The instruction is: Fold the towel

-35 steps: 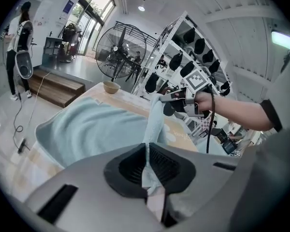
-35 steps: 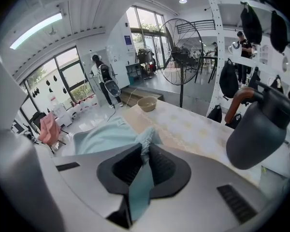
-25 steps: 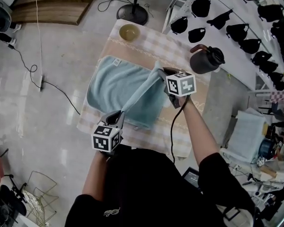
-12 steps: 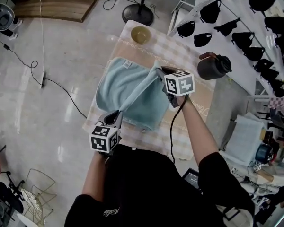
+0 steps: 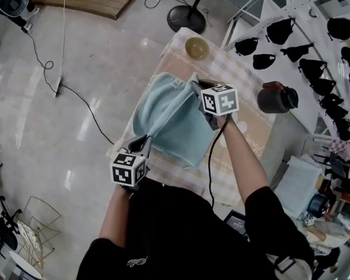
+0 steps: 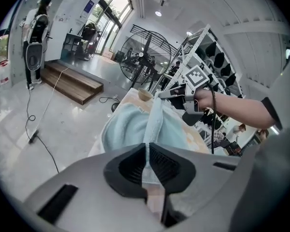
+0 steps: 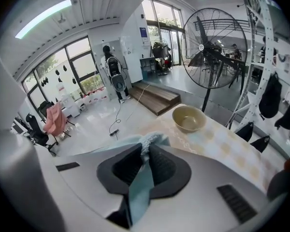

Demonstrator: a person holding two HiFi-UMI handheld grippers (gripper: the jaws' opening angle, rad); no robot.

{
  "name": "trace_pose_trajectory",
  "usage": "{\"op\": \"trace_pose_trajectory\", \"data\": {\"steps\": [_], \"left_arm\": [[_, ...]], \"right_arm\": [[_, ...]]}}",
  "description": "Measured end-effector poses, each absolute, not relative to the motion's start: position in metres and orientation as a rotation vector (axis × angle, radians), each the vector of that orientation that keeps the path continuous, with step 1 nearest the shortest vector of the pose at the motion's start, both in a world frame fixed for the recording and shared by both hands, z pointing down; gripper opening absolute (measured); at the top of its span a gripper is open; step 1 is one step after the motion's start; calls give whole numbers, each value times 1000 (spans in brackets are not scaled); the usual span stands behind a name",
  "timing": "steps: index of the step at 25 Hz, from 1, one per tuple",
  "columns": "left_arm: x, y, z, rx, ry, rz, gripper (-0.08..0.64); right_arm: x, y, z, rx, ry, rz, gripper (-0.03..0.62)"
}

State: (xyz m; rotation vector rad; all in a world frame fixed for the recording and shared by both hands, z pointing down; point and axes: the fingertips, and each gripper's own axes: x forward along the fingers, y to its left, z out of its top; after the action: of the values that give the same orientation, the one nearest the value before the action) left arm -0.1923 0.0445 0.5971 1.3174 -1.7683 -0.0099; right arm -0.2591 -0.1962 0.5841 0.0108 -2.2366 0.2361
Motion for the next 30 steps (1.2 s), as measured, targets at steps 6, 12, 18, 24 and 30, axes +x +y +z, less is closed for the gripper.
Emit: {"op": "trace_pose_trajectory", "data": {"steps": [6, 12, 18, 24, 30], "left_arm": [[-217, 64, 611, 1251, -1773, -20, 28], [-243, 74, 615, 1215, -1790, -37, 28], [-252, 83, 631, 1165, -1770, -50, 28], [-260, 96, 650, 1062, -1802, -30, 145], [-259, 98, 638, 1050, -1839, -46, 215]], "right_arm": [[-297, -176, 605, -48, -2191, 224, 41], [-323, -166, 622, -66, -2168, 267, 41], [-338, -154, 641, -106, -2129, 249, 41], [-345, -142, 647, -206, -2130, 244, 190], [-325, -161, 630, -196, -2187, 225, 224]]}}
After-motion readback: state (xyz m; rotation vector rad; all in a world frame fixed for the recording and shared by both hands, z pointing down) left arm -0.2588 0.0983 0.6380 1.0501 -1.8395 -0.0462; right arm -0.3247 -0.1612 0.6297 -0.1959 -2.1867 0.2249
